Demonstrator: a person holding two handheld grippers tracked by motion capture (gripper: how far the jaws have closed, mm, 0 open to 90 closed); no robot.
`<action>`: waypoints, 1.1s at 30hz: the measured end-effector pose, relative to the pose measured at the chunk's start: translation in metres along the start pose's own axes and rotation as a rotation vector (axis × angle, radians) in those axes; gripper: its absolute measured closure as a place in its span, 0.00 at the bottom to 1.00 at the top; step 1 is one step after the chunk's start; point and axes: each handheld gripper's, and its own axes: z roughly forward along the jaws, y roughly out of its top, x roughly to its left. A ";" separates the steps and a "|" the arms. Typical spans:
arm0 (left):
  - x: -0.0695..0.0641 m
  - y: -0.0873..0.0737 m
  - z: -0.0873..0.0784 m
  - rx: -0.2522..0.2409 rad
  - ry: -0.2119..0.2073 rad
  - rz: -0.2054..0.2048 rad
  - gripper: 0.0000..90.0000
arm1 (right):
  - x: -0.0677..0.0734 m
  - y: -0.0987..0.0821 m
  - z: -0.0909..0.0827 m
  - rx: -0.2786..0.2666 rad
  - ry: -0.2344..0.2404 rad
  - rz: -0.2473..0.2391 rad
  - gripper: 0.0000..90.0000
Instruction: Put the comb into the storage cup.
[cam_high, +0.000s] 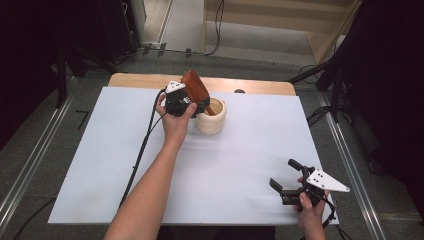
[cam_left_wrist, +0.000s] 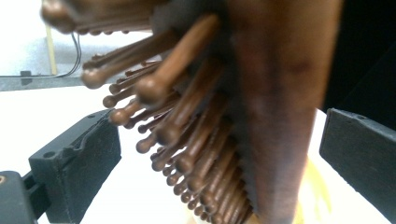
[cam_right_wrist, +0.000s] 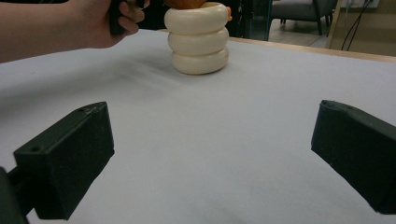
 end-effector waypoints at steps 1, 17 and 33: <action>-0.001 0.000 -0.001 -0.002 0.004 0.007 0.00 | 0.000 0.000 0.000 0.000 0.000 0.000 0.00; 0.002 -0.002 -0.012 -0.005 0.002 0.011 0.00 | 0.000 0.000 0.000 -0.001 -0.001 0.001 0.00; 0.006 -0.013 -0.028 0.000 0.002 0.037 0.00 | 0.000 0.000 0.000 0.002 -0.001 -0.004 0.00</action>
